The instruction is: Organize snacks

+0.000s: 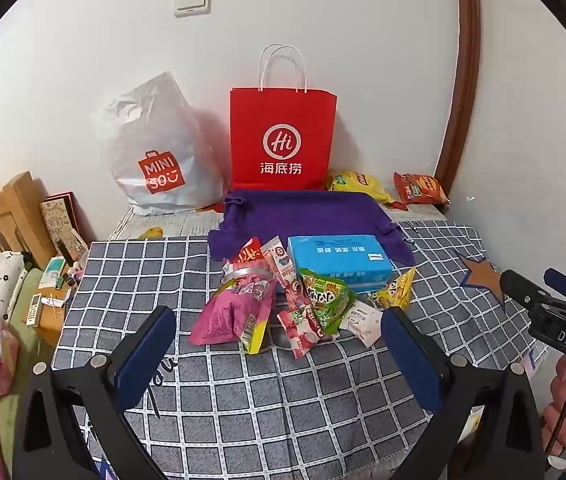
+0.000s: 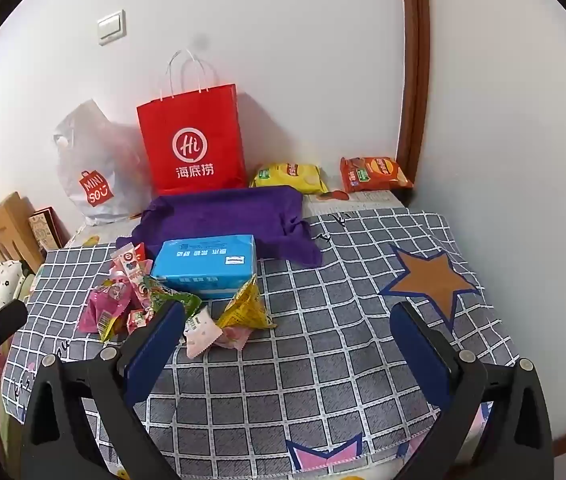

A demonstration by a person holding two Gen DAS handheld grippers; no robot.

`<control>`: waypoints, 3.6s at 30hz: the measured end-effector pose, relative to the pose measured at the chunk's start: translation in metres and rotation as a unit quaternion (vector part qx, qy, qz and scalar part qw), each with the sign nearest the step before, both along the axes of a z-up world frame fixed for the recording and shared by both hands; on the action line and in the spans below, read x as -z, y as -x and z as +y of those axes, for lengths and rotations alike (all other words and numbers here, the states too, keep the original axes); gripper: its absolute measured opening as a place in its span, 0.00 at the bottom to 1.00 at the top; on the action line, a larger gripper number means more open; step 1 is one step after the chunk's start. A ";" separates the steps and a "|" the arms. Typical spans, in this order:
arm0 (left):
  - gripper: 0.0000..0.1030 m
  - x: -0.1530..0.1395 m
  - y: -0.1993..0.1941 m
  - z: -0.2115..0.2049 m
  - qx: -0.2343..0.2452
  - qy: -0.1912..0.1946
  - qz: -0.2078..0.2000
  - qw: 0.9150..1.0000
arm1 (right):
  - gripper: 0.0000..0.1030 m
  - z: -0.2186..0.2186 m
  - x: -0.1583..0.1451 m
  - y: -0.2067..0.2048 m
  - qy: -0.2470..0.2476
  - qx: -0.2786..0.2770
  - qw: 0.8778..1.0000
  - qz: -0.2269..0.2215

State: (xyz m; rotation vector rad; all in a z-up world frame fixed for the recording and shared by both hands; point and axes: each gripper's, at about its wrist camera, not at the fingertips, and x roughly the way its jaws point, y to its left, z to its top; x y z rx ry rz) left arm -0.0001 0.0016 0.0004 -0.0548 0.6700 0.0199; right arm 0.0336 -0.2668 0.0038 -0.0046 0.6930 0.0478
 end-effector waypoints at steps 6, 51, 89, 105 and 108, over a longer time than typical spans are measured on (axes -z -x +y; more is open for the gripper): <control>1.00 -0.005 0.000 -0.005 0.002 -0.009 0.002 1.000 | 0.98 0.000 -0.003 0.003 0.004 -0.003 1.000 -0.001; 1.00 -0.006 0.010 -0.002 0.005 0.001 -0.002 1.000 | 0.98 0.013 -0.008 0.017 -0.007 -0.008 1.000 -0.019; 1.00 -0.004 0.006 0.000 0.014 0.006 -0.005 1.000 | 0.98 0.019 -0.007 0.018 -0.010 -0.012 1.000 -0.026; 1.00 0.015 -0.029 0.010 0.010 0.012 0.013 1.000 | 0.98 0.018 0.009 -0.017 -0.026 -0.024 0.999 -0.002; 1.00 0.027 -0.043 0.016 0.004 0.017 0.030 0.999 | 0.98 0.015 0.020 -0.028 -0.009 -0.015 1.000 -0.005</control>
